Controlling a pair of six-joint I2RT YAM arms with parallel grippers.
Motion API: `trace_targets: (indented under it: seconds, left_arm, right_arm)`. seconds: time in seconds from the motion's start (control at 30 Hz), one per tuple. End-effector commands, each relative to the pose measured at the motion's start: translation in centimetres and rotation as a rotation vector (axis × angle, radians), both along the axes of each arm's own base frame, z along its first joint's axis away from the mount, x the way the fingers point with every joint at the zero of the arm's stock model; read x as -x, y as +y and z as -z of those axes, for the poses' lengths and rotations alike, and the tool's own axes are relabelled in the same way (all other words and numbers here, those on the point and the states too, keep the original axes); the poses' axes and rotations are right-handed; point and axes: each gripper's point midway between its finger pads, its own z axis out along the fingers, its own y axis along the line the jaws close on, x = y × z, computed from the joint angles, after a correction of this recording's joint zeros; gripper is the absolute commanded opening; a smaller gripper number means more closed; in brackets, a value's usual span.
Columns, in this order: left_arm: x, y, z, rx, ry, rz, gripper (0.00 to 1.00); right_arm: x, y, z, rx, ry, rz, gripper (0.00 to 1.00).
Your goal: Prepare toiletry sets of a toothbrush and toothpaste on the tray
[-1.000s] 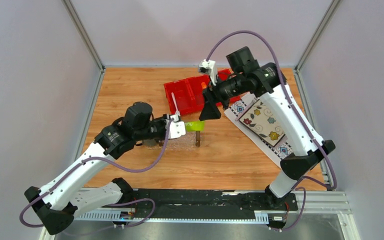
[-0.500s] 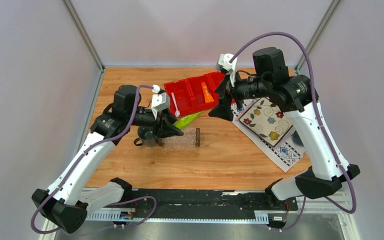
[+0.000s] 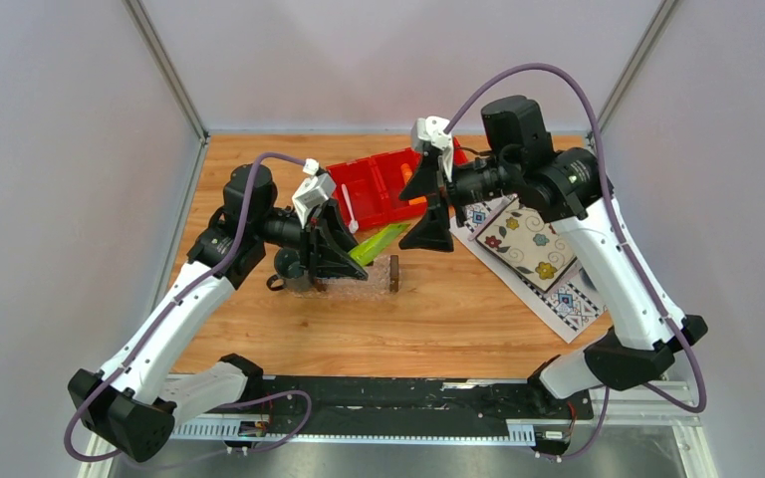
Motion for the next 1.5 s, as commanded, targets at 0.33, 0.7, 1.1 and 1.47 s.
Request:
trace_targets:
  seconds: [0.33, 0.7, 1.1, 1.47]
  left_arm:
    - [-0.3, -0.1, 0.3, 0.014, -0.025, 0.026, 0.0]
    - [-0.5, -0.2, 0.9, 0.005, -0.011, 0.028, 0.0]
    - [-0.8, -0.1, 1.6, -0.021, -0.019, -0.014, 0.16]
    - [-3.2, 2.1, 1.9, -0.134, -0.216, -0.231, 0.61]
  right_arm:
    - [2.0, 2.3, -0.9, -0.02, -0.037, -0.11, 0.95]
    - [2.2, 2.5, -0.8, -0.002, -0.074, -0.087, 0.63]
    - [2.0, 2.9, 0.1, 0.043, -0.077, -0.073, 0.11]
    - [0.3, 2.2, 0.9, 0.105, -0.092, 0.033, 0.03]
